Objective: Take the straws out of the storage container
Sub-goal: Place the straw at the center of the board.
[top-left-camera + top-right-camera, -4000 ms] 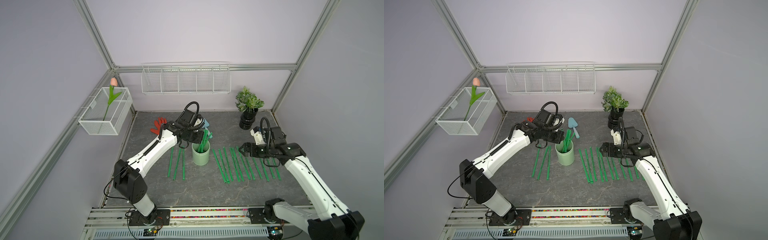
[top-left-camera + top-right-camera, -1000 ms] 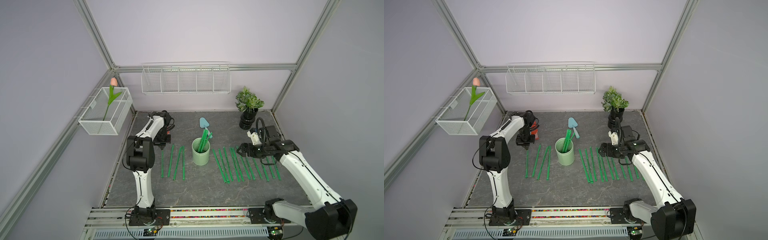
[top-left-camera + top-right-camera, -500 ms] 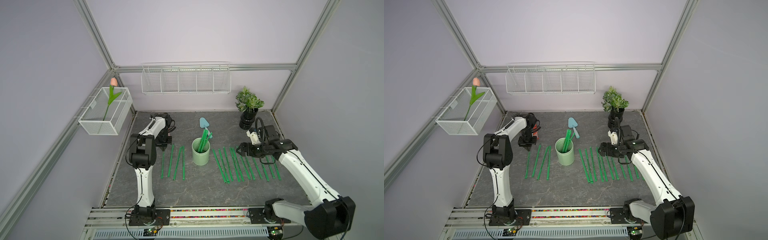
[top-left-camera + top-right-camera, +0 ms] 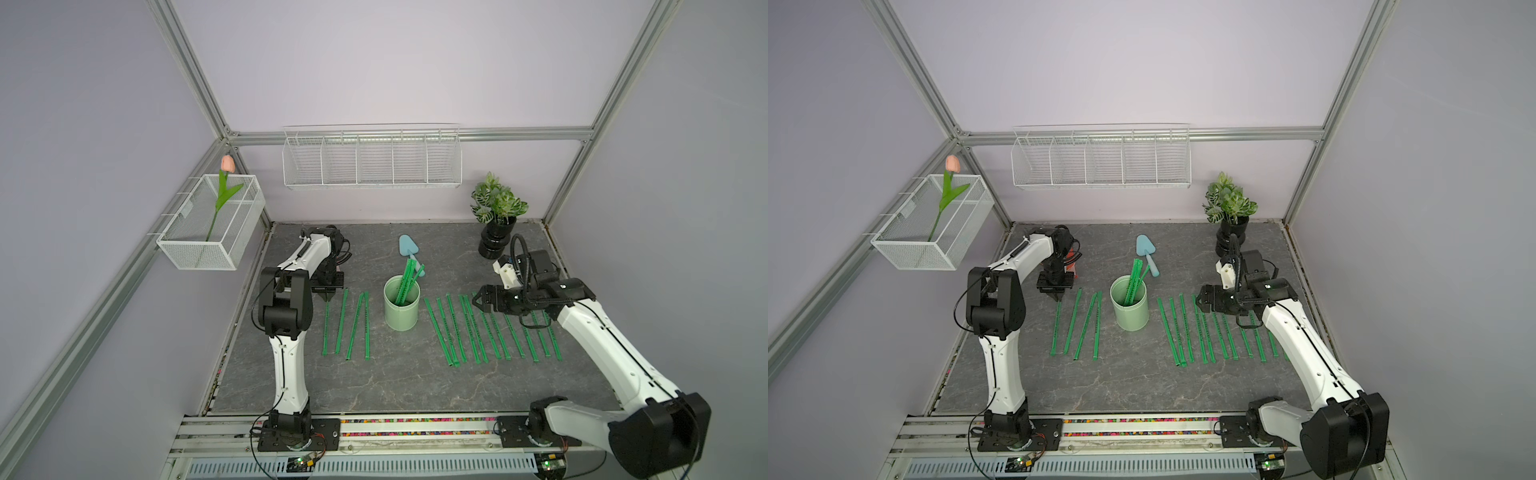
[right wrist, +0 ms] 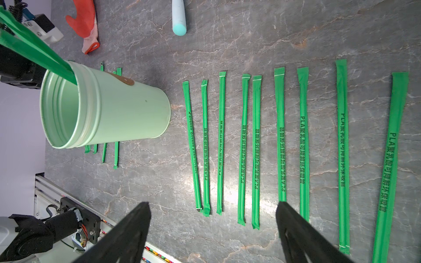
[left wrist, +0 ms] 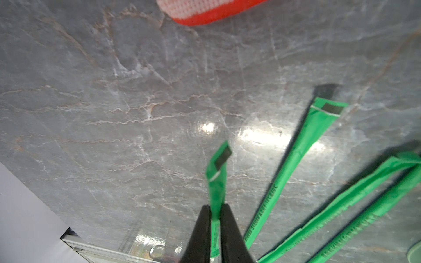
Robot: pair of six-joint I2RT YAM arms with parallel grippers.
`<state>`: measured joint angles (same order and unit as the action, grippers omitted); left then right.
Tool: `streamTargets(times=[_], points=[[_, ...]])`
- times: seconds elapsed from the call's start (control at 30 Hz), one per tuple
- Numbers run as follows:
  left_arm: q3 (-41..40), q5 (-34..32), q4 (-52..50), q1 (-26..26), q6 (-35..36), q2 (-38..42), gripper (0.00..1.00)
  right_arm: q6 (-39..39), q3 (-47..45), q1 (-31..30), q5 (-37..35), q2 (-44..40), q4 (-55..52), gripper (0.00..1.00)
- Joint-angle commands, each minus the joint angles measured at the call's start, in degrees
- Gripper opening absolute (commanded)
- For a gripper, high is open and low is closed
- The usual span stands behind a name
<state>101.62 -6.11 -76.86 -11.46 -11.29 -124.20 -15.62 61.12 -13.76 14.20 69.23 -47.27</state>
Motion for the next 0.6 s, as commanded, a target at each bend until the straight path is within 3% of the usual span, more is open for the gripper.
streamTargets(times=[0.0, 0.33, 0.57], points=[[-1.11, 0.20, 0.66, 0.43, 0.56, -1.20, 0.14, 0.80, -0.76, -0.24, -0.31, -0.34, 0.07, 0.89], [-2.83, 0.22, 1.91, 0.39, -0.16, 0.24, 0.16, 0.60, -1.02, -0.31, -0.33, -0.67, -0.11, 0.89], [-3.49, 2.04, 3.28, -0.08, -1.71, 10.13, 0.18, -0.07, -2.23, -0.22, -1.34, -2.59, 0.73, 0.89]])
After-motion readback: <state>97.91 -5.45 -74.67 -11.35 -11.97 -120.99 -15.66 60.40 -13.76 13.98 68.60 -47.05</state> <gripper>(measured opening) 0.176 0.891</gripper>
